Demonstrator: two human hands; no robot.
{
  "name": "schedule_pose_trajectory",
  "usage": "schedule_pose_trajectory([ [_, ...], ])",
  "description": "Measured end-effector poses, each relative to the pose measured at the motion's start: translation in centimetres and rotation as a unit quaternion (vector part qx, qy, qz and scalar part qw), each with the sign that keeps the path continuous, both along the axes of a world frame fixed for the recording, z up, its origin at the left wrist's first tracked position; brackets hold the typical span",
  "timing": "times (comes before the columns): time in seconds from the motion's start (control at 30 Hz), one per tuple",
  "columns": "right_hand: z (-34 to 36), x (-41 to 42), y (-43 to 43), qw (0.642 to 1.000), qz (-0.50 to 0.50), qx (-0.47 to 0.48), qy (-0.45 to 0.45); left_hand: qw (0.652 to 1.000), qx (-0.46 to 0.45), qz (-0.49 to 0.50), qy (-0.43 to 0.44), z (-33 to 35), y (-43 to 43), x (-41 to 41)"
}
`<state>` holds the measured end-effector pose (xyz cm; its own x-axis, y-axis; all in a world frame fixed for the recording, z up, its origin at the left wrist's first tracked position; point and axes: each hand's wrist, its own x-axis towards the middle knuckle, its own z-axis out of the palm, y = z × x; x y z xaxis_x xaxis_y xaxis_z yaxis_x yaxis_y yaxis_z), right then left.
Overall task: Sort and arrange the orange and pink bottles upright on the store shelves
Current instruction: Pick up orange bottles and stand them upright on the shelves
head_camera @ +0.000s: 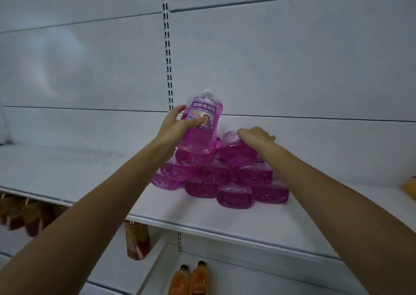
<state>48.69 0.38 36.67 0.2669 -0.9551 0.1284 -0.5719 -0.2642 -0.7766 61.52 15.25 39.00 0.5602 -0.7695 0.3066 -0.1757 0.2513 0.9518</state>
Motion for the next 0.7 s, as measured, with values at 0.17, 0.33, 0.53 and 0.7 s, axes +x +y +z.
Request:
schedule_pose_trajectory([
  [0.17,-1.5,1.2,-3.1,0.994,0.004,0.055,-0.096,0.999,0.026,-0.035,-0.001,1.2,-2.8,0.7],
  [0.33,-3.0,1.3,-4.5,0.985,-0.016,0.062,-0.161,0.990,0.120,-0.034,-0.068,1.9,-4.6,0.1],
  [0.53,-1.0,0.0,-0.1,0.978,-0.018,0.062,-0.197,0.972,0.187,-0.003,-0.142,1.8,-5.1,0.2],
  [0.7,-0.9,-0.9,1.0,0.984,-0.031,0.008,-0.176,0.968,0.123,0.087,-0.201,1.1,-5.3,0.2],
])
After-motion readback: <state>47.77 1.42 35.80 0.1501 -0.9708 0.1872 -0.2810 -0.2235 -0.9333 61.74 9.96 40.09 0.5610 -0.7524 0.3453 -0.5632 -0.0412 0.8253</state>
